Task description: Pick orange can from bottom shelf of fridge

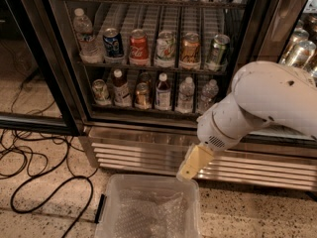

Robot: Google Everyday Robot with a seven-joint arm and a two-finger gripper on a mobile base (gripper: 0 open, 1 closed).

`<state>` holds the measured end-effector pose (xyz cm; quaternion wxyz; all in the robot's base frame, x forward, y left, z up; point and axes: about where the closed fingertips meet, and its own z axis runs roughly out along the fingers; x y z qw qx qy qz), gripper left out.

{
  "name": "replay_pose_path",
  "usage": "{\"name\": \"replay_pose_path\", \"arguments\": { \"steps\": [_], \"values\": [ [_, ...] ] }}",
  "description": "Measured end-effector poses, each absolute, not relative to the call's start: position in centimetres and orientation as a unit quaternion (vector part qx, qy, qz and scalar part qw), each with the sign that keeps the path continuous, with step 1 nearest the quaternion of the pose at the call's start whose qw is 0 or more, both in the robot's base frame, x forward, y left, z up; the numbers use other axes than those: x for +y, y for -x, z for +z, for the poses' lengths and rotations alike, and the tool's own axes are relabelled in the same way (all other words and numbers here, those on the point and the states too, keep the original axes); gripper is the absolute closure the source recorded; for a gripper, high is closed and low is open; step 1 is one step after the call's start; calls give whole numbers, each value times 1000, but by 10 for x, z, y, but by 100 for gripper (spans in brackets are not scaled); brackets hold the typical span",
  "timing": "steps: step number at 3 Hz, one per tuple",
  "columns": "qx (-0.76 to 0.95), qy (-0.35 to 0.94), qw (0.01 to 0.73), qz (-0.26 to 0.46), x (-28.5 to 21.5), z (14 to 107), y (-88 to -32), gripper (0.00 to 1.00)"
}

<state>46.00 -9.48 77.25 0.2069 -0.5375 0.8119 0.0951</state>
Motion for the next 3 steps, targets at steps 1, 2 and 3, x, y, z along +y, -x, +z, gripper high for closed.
{"name": "replay_pose_path", "arguments": {
  "steps": [1, 2, 3],
  "values": [
    [818, 520, 216, 119, -75, 743, -457, 0],
    [830, 490, 225, 143, -44, 691, -459, 0],
    [846, 460, 228, 145, -33, 650, -468, 0]
  ]
}}
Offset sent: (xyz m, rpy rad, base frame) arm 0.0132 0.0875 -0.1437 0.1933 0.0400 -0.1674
